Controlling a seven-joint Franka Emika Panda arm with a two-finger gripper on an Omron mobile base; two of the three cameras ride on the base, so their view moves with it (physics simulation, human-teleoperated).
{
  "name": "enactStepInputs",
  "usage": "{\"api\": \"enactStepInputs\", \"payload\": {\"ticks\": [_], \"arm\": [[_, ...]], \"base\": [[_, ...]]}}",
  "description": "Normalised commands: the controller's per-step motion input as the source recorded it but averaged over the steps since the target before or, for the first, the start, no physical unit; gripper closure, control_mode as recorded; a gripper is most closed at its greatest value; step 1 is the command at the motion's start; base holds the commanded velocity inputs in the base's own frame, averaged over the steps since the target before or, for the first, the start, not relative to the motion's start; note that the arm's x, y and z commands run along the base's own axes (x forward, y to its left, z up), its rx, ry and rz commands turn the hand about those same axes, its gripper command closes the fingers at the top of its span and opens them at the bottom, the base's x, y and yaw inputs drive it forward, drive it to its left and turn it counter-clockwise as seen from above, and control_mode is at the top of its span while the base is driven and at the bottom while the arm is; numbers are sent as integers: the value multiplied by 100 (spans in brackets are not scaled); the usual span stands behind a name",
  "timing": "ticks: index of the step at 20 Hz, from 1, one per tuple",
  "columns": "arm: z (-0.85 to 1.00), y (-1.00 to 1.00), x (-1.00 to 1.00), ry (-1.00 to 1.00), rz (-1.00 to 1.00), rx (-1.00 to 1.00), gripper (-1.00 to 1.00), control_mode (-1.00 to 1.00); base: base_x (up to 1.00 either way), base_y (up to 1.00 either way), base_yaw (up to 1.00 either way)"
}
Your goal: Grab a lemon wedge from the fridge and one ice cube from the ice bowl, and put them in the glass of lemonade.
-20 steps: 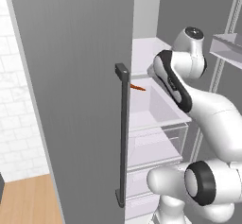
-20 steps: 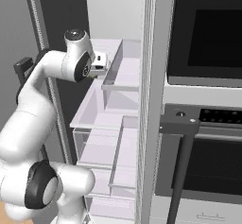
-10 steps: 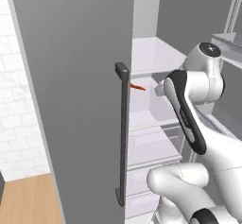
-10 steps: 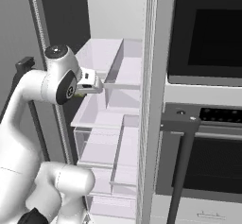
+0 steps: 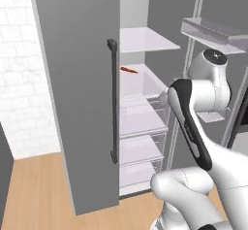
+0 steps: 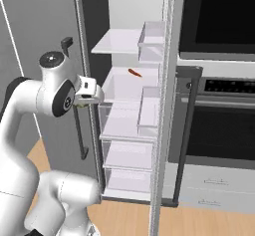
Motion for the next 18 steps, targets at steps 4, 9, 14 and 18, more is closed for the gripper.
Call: {"api": "enactStepInputs", "payload": {"ticks": [4,9,14,18], "arm": [[0,0,0,0,0,0,100,100],[0,0,0,0,0,0,100,100],[0,0,0,0,0,0,100,100],[0,0,0,0,0,0,100,100]], "base": [[-100,-2,0],[-94,-60,0],[-54,-100,-1],[-26,-100,-5]]}}
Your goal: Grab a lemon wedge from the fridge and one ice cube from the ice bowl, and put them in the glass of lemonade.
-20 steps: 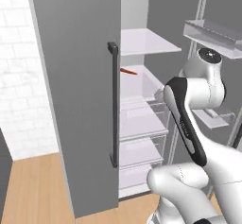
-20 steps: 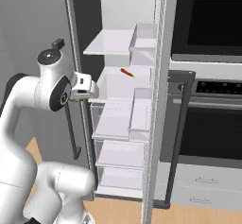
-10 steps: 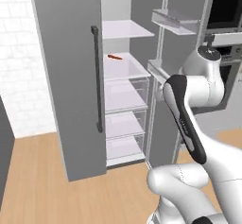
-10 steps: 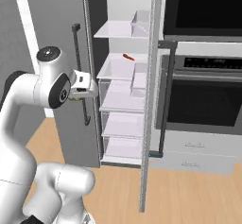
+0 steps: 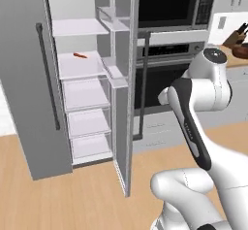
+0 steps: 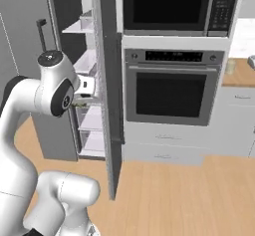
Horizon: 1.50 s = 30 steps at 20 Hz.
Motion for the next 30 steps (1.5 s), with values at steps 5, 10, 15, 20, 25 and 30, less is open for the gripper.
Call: {"api": "enactStepInputs", "payload": {"ticks": [5,10,15,20,25,30], "arm": [[0,0,0,0,0,0,100,100],[0,0,0,0,0,0,100,100],[0,0,0,0,0,0,100,100],[0,0,0,0,0,0,100,100],[0,0,0,0,0,0,100,100],[0,0,0,0,0,0,100,100]], "base": [[2,-100,-1],[53,-100,8],[74,-100,16],[89,-100,20],[85,-100,19],[55,-100,18]]}}
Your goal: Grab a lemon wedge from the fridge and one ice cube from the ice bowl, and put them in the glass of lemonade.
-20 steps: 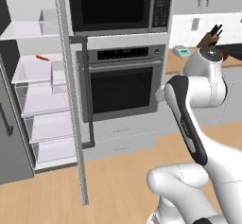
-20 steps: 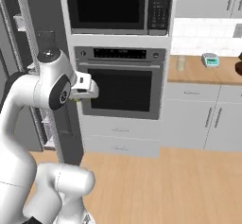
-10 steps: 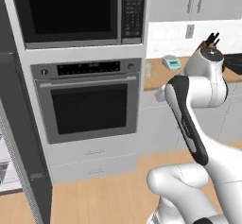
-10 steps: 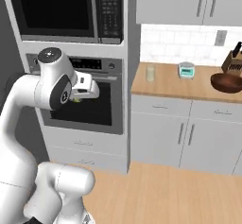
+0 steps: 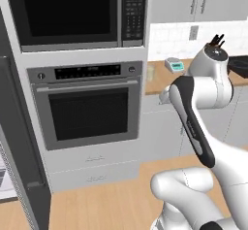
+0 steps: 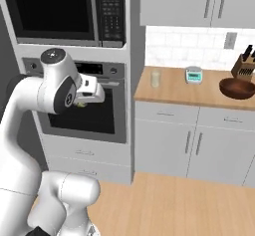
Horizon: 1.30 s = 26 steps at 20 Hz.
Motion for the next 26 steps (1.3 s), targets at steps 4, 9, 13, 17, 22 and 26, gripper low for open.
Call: {"api": "enactStepInputs", "payload": {"ticks": [4,9,13,17,22,26], "arm": [[0,0,0,0,0,0,100,100],[0,0,0,0,0,0,100,100],[0,0,0,0,0,0,100,100],[0,0,0,0,0,0,100,100],[0,0,0,0,0,0,100,100],[0,0,0,0,0,0,100,100]], "base": [[6,-100,-4],[29,-100,-38],[43,-100,-54],[78,-94,-46],[100,-89,-7],[100,-93,30]]}}
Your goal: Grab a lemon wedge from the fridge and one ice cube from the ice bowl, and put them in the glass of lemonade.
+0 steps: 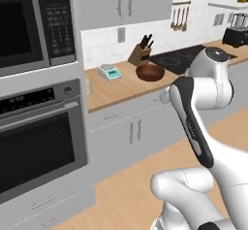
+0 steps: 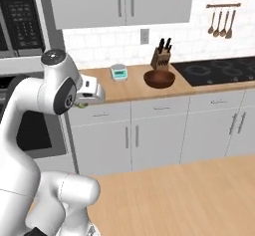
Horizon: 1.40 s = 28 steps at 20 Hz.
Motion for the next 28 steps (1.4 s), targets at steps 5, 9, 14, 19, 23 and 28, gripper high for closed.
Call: {"api": "enactStepInputs", "payload": {"ticks": [5,9,14,19,23,28], "arm": [[0,0,0,0,0,0,100,100],[0,0,0,0,0,0,100,100],[0,0,0,0,0,0,100,100],[0,0,0,0,0,0,100,100],[0,0,0,0,0,0,100,100],[0,0,0,0,0,0,100,100]], "base": [[100,-97,51],[92,-98,19],[73,-66,-56],[58,-48,-68],[96,-22,-33],[84,-20,27]]}}
